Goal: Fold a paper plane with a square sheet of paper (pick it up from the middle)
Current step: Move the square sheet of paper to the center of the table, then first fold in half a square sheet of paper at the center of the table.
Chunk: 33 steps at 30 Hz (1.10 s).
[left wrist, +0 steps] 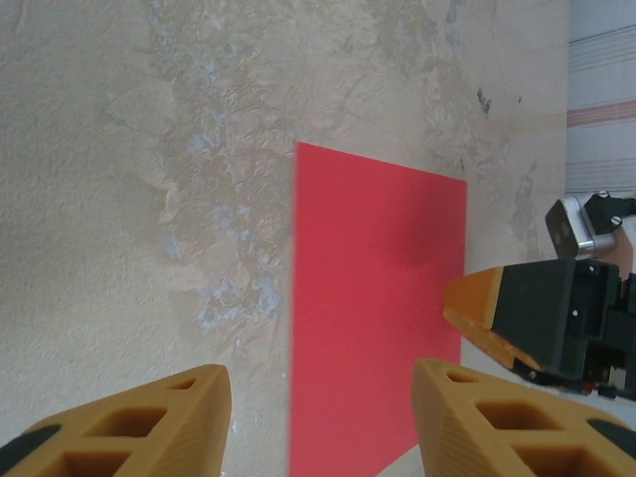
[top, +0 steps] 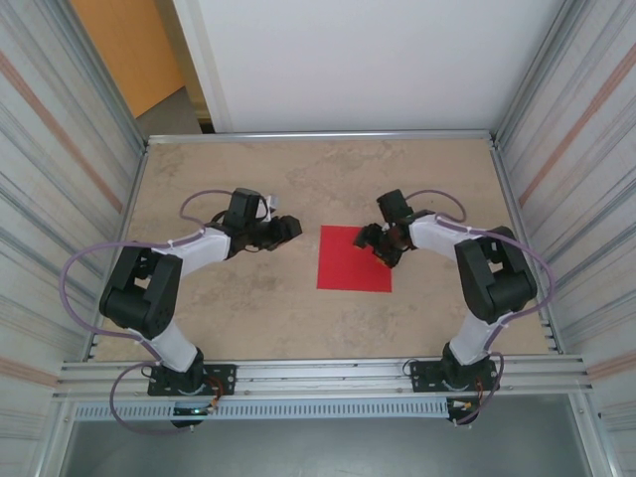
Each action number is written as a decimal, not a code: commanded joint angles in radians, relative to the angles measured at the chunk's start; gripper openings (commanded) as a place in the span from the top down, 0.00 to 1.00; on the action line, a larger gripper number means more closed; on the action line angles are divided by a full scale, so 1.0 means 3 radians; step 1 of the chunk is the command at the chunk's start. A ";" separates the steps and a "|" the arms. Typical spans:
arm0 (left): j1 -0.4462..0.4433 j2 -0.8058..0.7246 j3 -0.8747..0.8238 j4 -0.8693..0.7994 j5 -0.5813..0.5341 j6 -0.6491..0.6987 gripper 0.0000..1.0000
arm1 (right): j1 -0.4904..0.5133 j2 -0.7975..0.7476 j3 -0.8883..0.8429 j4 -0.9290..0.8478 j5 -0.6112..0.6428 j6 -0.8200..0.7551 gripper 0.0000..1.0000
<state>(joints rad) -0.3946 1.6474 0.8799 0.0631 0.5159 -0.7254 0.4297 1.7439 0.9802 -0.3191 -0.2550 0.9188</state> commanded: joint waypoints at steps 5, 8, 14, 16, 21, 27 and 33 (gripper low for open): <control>-0.0101 0.0007 -0.0092 -0.0181 0.0185 -0.0067 0.54 | 0.0295 0.0119 -0.0028 0.0282 -0.0499 0.0387 0.33; -0.0178 0.0073 -0.0023 -0.0295 0.0183 -0.0053 0.58 | 0.0147 -0.0143 -0.0031 0.0293 -0.0402 0.0268 0.34; -0.0282 0.0249 0.0043 -0.0338 0.0116 -0.0148 0.64 | -0.0006 -0.0127 0.0024 -0.0080 -0.0247 -0.0152 0.40; -0.0304 0.0289 0.0044 -0.0338 0.0111 -0.0182 0.66 | -0.0011 -0.0077 0.0035 -0.0136 -0.0232 -0.0240 0.43; -0.0335 0.0298 0.0018 -0.0403 0.0019 -0.0232 0.68 | 0.0044 0.0103 0.0155 -0.0162 -0.0371 -0.0419 0.51; -0.0349 0.0348 0.0001 -0.0423 -0.0013 -0.0254 0.71 | 0.0141 0.0266 0.0283 -0.0179 -0.0363 -0.0485 0.59; -0.0354 0.0428 0.0008 -0.0435 -0.0042 -0.0259 0.73 | 0.0134 0.0270 0.0247 -0.0213 -0.0242 -0.0511 0.62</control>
<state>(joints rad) -0.4931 1.7535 0.8677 -0.0410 0.5228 -0.7914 0.4709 1.8141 1.0458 -0.3454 -0.3447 0.7979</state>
